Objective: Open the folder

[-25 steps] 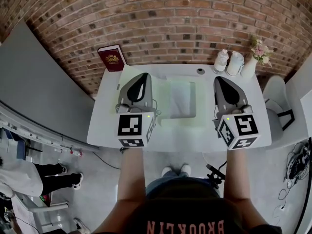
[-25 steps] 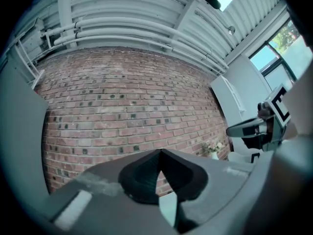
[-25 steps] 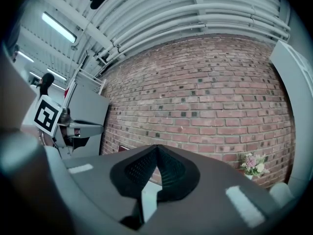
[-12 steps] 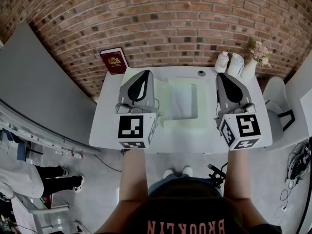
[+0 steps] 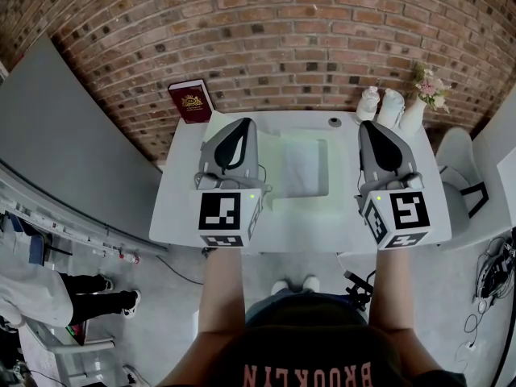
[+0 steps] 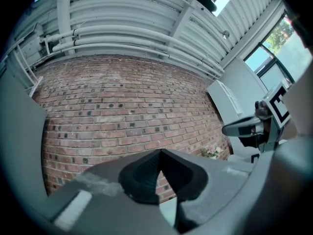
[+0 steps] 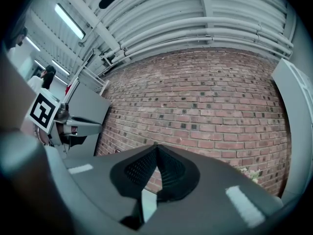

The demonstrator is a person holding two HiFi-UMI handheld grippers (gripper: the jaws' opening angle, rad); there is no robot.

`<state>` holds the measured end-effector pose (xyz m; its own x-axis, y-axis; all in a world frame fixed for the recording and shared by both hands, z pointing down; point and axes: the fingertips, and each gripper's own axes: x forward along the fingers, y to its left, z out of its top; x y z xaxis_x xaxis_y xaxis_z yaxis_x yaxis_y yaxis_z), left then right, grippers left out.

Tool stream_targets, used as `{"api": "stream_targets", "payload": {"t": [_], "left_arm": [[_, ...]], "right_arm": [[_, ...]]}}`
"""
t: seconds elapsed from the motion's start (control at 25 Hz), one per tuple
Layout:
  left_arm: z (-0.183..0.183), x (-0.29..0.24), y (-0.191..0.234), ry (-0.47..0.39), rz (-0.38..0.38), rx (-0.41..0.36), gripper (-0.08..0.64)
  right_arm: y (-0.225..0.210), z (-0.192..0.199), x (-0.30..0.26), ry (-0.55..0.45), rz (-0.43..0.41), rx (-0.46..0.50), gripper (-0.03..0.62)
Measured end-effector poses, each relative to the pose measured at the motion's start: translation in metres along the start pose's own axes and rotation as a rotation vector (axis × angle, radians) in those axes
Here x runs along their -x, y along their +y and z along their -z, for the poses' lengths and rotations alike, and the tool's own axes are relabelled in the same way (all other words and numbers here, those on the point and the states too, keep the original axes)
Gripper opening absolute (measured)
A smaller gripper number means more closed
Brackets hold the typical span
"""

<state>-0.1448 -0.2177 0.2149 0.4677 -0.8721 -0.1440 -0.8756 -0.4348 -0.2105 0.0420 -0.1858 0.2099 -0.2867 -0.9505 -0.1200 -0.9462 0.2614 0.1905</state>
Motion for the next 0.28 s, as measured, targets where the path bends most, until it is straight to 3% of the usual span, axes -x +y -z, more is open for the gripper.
{"api": "stream_targets", "payload": {"t": [0.28], "left_arm": [[-0.0006,0.0016,0.0012,-0.001,-0.001,0.002,0.000]], "right_arm": [[0.0027,-0.0014,0.0007,-0.006,-0.003,-0.008,-0.003]]}}
